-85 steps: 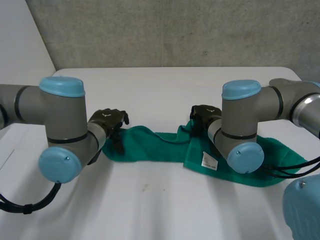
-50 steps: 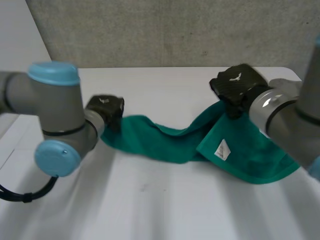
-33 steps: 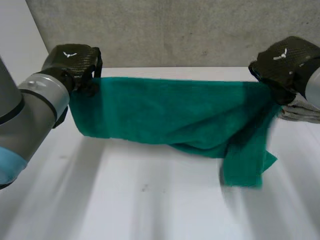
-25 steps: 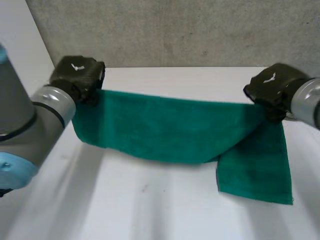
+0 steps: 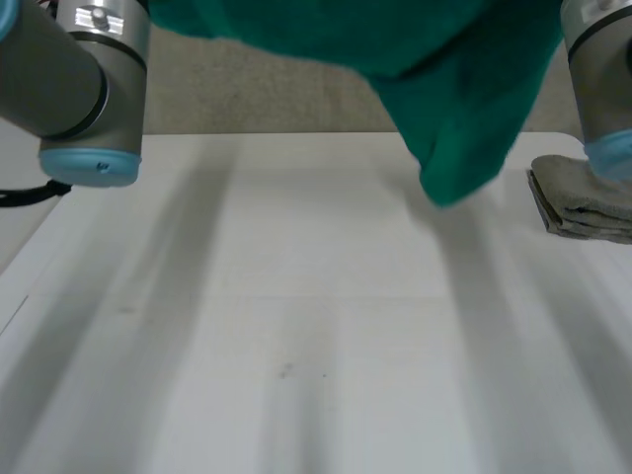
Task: Fold the laundry.
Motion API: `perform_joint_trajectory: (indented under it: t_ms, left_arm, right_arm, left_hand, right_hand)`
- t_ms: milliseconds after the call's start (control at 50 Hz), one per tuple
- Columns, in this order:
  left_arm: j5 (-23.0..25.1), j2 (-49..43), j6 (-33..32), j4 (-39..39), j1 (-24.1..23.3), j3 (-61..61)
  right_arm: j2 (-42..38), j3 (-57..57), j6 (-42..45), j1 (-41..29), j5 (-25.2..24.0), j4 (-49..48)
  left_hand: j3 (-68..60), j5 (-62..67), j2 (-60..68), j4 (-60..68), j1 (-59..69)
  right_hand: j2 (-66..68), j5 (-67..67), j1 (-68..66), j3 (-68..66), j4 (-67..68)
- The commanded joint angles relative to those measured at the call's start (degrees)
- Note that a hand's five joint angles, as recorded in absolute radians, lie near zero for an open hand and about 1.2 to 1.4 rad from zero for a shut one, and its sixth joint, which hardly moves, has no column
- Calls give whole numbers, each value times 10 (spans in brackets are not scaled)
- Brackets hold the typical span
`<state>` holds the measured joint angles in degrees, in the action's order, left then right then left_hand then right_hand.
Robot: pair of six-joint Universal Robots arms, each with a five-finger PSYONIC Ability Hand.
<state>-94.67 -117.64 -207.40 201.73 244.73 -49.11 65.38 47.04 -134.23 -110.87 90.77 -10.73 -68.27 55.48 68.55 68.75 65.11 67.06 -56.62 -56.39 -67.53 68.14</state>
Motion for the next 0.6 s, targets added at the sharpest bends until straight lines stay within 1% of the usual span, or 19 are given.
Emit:
perform_joint_trajectory:
  t_ms: [20, 40, 60, 120, 180, 240, 260, 320, 340, 420, 460, 480, 520, 540, 560, 600]
  left_arm:
    - [9, 98, 1, 2, 15, -240]
    - [9, 101, 2, 3, 16, -262]
    - [11, 107, 1, 7, 17, -313]
    - [17, 107, 1, 13, 17, -384]
    - [19, 102, 1, 13, 18, -420]
    - [17, 79, -3, 13, 20, -447]
    - [15, 71, -4, 11, 20, -448]
    - [12, 51, -4, 7, 22, -454]
    - [12, 49, -4, 6, 22, -455]
    - [12, 47, -5, -6, 27, -466]
    - [12, 51, -5, -18, 27, -477]
    - [12, 51, -5, -21, 28, -479]
    - [12, 58, -5, -29, 28, -485]
    - [12, 63, -5, -32, 29, -488]
    - [12, 69, -5, -34, 29, -491]
    - [14, 85, -5, -38, 32, -500]
  right_arm:
    - [102, 193, 0, -3, -48, 87]
    - [109, 220, 0, -4, -53, 98]
    - [113, 240, 0, -4, -57, 103]
    - [121, 322, -1, -8, -72, 116]
    - [118, 387, -2, -23, -83, 113]
    - [111, 418, -5, -36, -87, 101]
    - [92, 433, -12, -43, -87, 87]
    - [46, 444, -31, -56, -85, 67]
    - [20, 444, -47, -62, -82, 63]
    - [-10, 443, -88, -63, -82, 63]
    - [-10, 443, -104, -60, -83, 63]
    - [-9, 443, -120, -60, -83, 63]
    - [-7, 442, -137, -60, -82, 63]
    - [-4, 441, -144, -59, -82, 63]
    - [4, 439, -160, -56, -82, 63]
    - [22, 437, -176, -46, -82, 64]
  left_hand:
    - [-117, 145, 115, 113, 149]
    - [-117, 145, 115, 113, 149]
    - [-117, 145, 115, 113, 149]
    - [-117, 145, 115, 113, 149]
    - [-117, 145, 115, 113, 149]
    - [-92, 120, 90, 88, 124]
    - [-84, 112, 81, 79, 116]
    - [-65, 93, 63, 61, 97]
    - [-59, 87, 56, 54, 90]
    - [5, 23, -8, -10, 26]
    - [37, -9, -40, -42, -6]
    - [51, -23, -53, -55, -19]
    - [76, -48, -79, -81, -44]
    - [78, -50, -80, -82, -46]
    - [78, -50, -80, -82, -46]
    - [78, -50, -80, -82, -46]
  right_hand:
    - [129, -134, -236, -125, 119]
    - [129, -134, -236, -125, 119]
    - [129, -134, -236, -125, 119]
    - [129, -134, -236, -125, 119]
    - [129, -134, -236, -125, 119]
    - [129, -134, -236, -125, 119]
    - [129, -134, -236, -125, 119]
    - [129, -134, -236, -125, 119]
    - [129, -134, -236, -125, 119]
    - [129, -134, -236, -125, 119]
    - [129, -134, -236, -125, 119]
    - [-75, 70, -32, 80, -86]
    - [-338, 334, 231, 343, -349]
    - [-438, 433, 331, 442, -448]
    - [-513, 509, 407, 518, -524]
    - [-551, 547, 444, 556, -562]
